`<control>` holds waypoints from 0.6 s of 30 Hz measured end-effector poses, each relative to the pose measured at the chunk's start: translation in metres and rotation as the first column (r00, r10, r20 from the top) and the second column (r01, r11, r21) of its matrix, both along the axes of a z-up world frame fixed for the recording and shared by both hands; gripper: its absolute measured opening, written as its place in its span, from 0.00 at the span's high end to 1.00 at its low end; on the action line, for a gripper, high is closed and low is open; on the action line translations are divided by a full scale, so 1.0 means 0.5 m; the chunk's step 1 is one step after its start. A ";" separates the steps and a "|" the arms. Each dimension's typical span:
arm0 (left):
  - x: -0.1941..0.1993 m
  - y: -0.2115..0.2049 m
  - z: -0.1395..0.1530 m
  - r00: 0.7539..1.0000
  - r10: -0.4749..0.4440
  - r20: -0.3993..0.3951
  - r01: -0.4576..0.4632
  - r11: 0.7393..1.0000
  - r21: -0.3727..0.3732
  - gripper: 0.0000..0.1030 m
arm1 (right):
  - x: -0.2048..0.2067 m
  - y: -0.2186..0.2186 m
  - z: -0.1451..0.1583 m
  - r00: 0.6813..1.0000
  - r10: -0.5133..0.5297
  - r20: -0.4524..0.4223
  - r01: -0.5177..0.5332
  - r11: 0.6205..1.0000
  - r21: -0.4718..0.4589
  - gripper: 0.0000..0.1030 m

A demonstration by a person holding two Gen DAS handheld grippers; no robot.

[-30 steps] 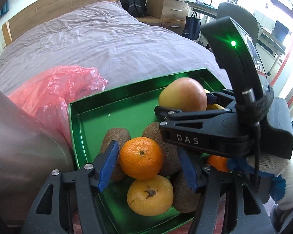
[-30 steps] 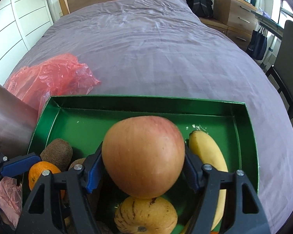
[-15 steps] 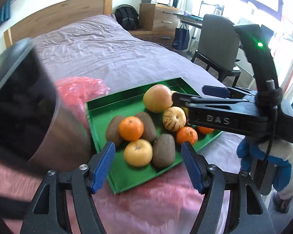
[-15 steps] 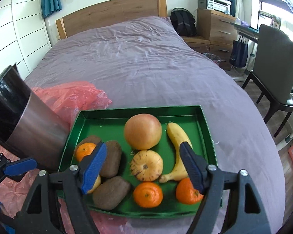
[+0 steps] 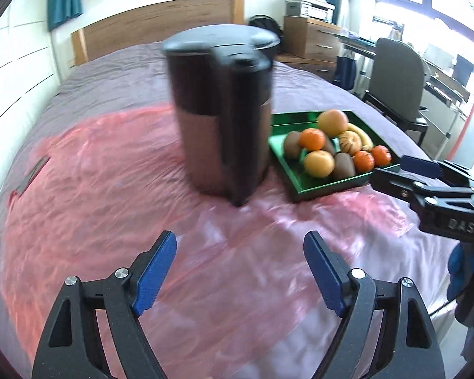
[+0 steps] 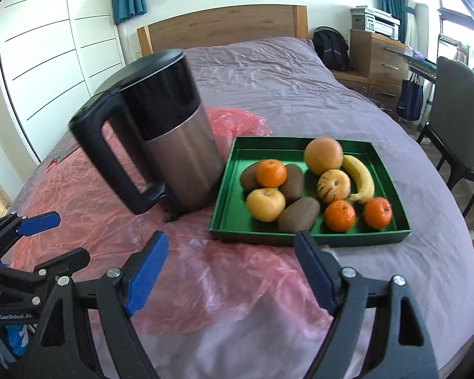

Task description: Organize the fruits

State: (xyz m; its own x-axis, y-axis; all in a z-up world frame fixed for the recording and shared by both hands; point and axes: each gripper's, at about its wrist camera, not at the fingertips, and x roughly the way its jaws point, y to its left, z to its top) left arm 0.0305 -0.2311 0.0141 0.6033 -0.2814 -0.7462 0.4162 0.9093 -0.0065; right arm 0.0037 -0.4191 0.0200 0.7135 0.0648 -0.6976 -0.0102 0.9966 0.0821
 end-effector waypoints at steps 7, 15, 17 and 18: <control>-0.032 0.156 -0.003 0.989 0.141 0.040 -0.141 0.990 0.012 0.24 | -0.029 0.132 -0.012 0.999 0.038 0.015 -0.038 0.999 -0.033 0.00; -0.062 0.292 0.015 0.963 0.247 0.105 -0.246 0.969 -0.025 0.06 | -0.047 0.264 -0.022 0.997 0.072 0.035 -0.064 0.982 -0.176 0.00; -0.068 0.308 0.022 0.959 0.258 0.122 -0.257 0.966 -0.025 0.05 | -0.052 0.281 -0.017 0.996 0.073 0.050 -0.062 0.979 -0.192 0.00; -0.070 0.315 0.024 0.956 0.262 0.129 -0.261 0.965 -0.028 0.04 | -0.054 0.287 -0.013 0.996 0.073 0.055 -0.061 0.979 -0.195 0.00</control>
